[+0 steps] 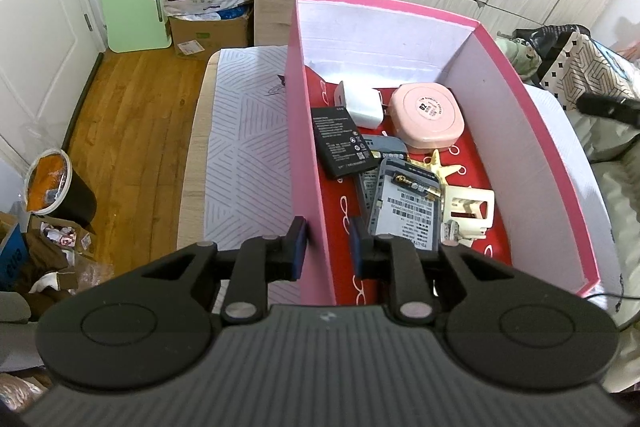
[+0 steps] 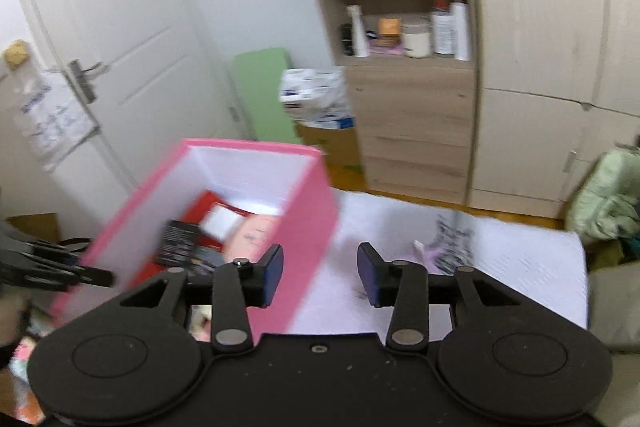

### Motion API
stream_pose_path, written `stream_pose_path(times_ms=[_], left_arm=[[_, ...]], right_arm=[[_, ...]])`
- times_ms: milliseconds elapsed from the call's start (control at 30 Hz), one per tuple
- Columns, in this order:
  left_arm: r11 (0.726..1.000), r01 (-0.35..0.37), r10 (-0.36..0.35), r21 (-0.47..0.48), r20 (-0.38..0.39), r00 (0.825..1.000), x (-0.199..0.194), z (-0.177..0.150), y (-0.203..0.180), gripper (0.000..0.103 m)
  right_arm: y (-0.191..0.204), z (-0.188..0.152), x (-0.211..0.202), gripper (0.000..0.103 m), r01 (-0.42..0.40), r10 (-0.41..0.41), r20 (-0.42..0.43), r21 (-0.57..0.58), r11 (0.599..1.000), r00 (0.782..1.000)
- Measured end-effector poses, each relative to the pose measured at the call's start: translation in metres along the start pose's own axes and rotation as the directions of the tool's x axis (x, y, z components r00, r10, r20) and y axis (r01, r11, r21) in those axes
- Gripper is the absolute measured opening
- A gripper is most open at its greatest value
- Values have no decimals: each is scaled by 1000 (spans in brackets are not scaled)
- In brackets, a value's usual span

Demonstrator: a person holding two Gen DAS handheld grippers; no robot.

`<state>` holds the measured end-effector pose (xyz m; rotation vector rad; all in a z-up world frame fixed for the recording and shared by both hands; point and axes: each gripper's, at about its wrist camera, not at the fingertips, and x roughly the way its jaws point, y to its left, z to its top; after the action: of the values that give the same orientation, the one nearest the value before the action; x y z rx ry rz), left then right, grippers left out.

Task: Organize rigid objects
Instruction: 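Carry the black battery pack into the box and release it, then grasp the silver keys on the bed with the right tool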

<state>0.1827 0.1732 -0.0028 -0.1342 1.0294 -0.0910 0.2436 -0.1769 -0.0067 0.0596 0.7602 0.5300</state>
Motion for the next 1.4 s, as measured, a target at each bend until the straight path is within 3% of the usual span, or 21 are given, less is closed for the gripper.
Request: stream_pose_path(times_ms=[133,267,367,600,667,700,767,967,1133,1267,1400], left_arm=[[1000,-2,2,1,-5,1000,0,1,1,21],[1000,-8,8,15,-13,1000,0,2,-1,21],[1000,-9,9,13,-11,1000,0,2,-2,21],[1000,1,-2,-2,-14,1000,0,1,1,21],[1000,0,0,5,-17,1000,0,1,0,21],[1000,-1,1,7,-18,1000,0,1,0,21],[1000,-1,1,4,-19,1000,0,1,0,21],[1000,1,-1,-2,-16,1000,0,1,0,21],[1000,-3,3,-6,-15,1000,0,0,0,21],[1000,-1,1,-7,-12,1000,0,0,0,21],[1000,-2,2,-7,-11,1000,0,-1,0,21]], right_arm=[[-12,-24,25,48,35,-34,20,-15,999,999],[-14,-36,50,49,20,-20,17,-34,999,1000],[-6,-40,70,49,39,-36,27,-108,993,999],[11,-64,111,49,236,-206,134,-281,930,969],[13,-69,116,32,253,-219,143,-304,918,965],[13,-70,115,5,250,-212,154,-305,919,965],[11,-68,110,5,243,-209,148,-275,930,967],[-6,-52,73,5,120,-100,206,-86,989,974],[-7,-43,40,5,21,-18,282,-7,1000,959],[11,-32,11,5,-27,38,352,-36,999,935],[23,-20,-13,5,-208,188,420,3,978,888]])
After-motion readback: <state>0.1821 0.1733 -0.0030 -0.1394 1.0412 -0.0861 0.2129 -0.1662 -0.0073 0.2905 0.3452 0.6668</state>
